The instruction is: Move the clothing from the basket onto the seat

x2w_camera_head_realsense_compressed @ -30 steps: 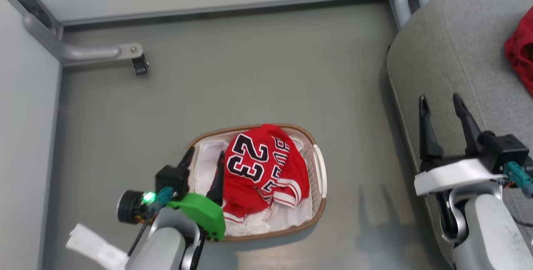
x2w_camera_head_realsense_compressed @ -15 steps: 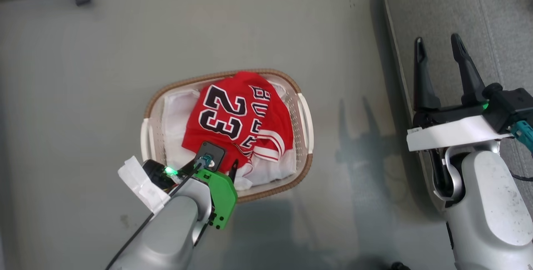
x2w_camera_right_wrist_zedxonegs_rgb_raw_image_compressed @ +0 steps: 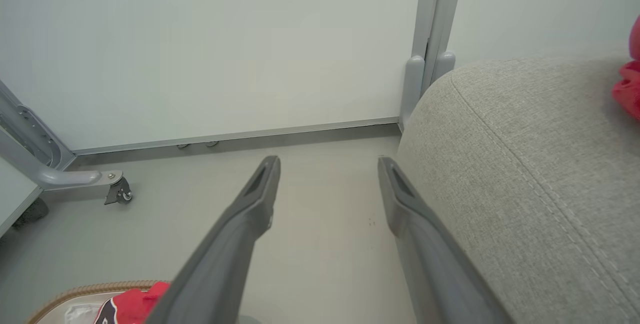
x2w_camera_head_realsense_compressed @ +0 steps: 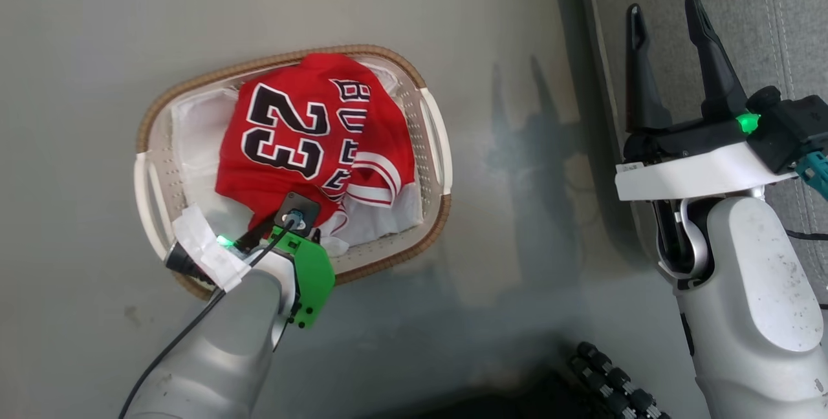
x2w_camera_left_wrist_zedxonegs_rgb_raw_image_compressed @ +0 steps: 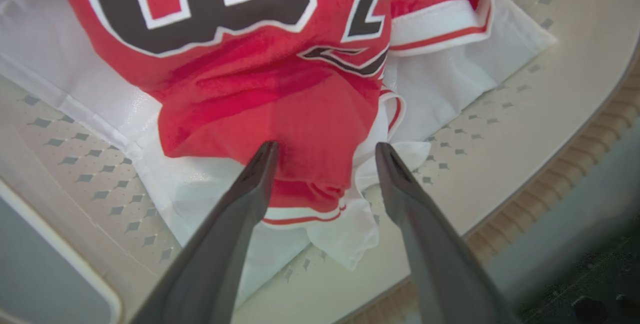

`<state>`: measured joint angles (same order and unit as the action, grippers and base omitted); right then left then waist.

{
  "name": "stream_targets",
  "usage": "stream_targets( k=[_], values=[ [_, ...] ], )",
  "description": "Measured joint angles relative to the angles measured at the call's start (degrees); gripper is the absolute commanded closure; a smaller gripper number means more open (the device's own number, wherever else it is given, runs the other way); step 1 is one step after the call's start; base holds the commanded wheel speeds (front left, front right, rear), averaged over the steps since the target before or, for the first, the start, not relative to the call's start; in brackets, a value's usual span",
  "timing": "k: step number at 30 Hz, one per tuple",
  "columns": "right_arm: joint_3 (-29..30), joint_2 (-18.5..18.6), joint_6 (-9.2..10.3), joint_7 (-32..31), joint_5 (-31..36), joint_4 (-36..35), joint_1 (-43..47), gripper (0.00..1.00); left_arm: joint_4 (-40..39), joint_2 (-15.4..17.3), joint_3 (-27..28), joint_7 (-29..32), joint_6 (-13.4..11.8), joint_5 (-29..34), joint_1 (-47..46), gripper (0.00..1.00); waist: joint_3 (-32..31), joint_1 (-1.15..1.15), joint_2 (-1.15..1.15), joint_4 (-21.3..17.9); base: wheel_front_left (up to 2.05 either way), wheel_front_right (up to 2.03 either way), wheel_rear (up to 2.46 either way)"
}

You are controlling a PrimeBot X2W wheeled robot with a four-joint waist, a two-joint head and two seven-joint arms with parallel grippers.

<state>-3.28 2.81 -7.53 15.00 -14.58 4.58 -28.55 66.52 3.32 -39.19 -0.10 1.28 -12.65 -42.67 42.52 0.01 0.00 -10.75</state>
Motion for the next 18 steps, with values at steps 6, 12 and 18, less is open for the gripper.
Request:
stream_targets(
  k=[6, 12, 18],
  values=[
    [-0.6, 0.0, 0.01, 0.0, -0.6, -0.2, -0.6, 0.0, 3.2, 1.3, -0.7, -0.5, -2.6, 1.0, -2.0, 0.0, 2.6, 0.0, 0.0, -2.2, 0.0, 0.0, 0.0],
    [-0.8, 0.0, 0.01, 0.0, -1.2, -0.3, -1.2, 0.0, 4.7, 1.9, -1.0, -0.9, -3.9, 1.2, -2.7, 0.0, 3.8, 0.0, 0.0, -3.8, 0.0, 0.0, 0.0],
    [-0.6, 0.0, 0.01, 0.0, -1.5, -0.1, -1.1, 0.0, 4.9, 1.7, -0.8, -3.6, -3.8, 0.0, -3.1, 1.0, 3.6, 0.0, 0.0, -4.1, 0.0, 0.0, 0.0]
  ],
)
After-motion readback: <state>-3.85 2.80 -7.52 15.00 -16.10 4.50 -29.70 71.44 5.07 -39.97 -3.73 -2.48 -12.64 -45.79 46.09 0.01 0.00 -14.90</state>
